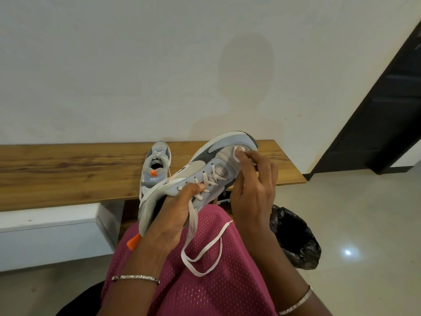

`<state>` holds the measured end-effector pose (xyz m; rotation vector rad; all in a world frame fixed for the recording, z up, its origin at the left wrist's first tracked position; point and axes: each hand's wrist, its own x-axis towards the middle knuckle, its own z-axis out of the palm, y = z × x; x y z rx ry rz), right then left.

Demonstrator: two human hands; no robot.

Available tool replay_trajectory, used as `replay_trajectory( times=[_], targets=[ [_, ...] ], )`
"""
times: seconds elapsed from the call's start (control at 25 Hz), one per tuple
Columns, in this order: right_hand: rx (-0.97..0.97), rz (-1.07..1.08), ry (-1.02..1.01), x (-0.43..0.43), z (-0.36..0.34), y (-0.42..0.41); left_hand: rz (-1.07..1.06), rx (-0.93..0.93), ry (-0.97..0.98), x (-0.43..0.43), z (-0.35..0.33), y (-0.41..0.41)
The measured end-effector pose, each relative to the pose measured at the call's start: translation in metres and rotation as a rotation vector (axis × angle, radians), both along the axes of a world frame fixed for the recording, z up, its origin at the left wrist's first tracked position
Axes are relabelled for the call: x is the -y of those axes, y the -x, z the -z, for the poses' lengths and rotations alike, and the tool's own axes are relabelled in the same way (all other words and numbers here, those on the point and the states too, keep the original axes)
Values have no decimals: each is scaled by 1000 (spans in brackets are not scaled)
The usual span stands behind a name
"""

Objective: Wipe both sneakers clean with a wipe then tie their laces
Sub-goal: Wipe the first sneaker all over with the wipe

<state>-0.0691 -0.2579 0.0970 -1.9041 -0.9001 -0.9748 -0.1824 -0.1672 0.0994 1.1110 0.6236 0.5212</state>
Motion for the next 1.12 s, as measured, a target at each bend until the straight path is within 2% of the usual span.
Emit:
replay_trajectory(
  times=[0.16,0.28,0.4,0.72,0.84,1.0,1.12],
  targets=[
    [-5,-182,18,-3,4,8,21,38,-70,5,-3,2],
    [116,-85,12,4,-3,-9,-11,31,-111,4,-3,4],
    [89,-3,-67,13,-9,-26,-32,57,-73,3,-6,4],
    [107,-130,4,0,7,-5,-43,82,-60,4,-6,5],
    [91,-56,-64,8,-3,-21,-59,74,-92,3,-6,4],
    [-26,-73,-139,7,-3,-24,-71,50,-111,3,-2,1],
    [23,-90,-146,0,-4,-15,-74,42,-147,5,0,0]
  ],
)
